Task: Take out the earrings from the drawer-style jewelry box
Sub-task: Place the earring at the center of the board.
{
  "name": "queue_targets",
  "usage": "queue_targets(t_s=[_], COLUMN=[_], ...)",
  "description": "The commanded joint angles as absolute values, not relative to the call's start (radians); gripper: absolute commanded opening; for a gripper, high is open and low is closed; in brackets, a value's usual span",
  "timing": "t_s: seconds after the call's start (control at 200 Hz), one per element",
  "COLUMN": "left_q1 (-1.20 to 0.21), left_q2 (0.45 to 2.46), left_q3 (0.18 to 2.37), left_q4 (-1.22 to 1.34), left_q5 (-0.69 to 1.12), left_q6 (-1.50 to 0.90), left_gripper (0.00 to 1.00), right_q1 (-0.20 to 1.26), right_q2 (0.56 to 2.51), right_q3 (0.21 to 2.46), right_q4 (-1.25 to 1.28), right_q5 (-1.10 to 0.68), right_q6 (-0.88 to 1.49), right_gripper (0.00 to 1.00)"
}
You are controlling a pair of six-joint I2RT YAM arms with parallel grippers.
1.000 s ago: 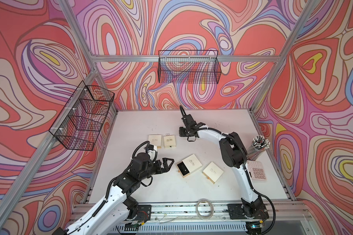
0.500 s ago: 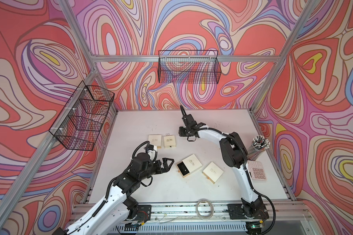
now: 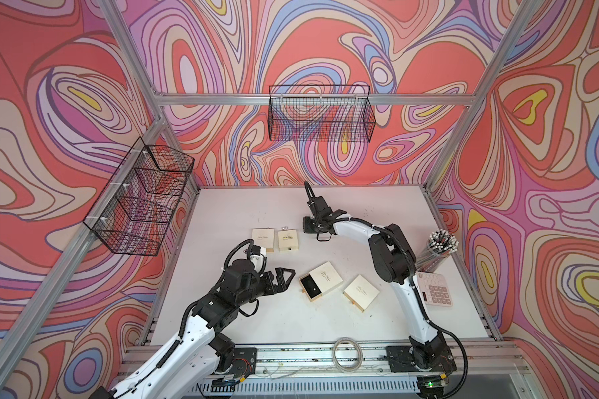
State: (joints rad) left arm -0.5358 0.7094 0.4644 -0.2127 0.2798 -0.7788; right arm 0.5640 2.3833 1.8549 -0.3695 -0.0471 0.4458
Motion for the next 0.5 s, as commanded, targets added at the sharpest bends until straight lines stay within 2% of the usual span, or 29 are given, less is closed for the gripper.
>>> queue_targets(t_s=[0.0,0.33,0.496], left_q1=[-0.529,-0.528,-0.529], left_q2=[0.715,0.721,0.726], left_q3=[0.469,0.476,0.481], left_q4=[-0.201,-0.199,-0.194], left_q5=[0.28,0.285,0.291], left_q6=[-0.784,-0.781,-0.778], left_gripper=[1.0,1.0,1.0], right_q1=[0.554,0.55,0.55], right_q2=[2.389,2.332,2.221], right_q3=[1.863,1.921,1.88], right_q4=[-0.405,-0.431,-0.442], right_q5=[-0.071,-0.126,-0.123], right_q6=[0.456,0.432,0.416], right_gripper=[0.37,0.38,0.38])
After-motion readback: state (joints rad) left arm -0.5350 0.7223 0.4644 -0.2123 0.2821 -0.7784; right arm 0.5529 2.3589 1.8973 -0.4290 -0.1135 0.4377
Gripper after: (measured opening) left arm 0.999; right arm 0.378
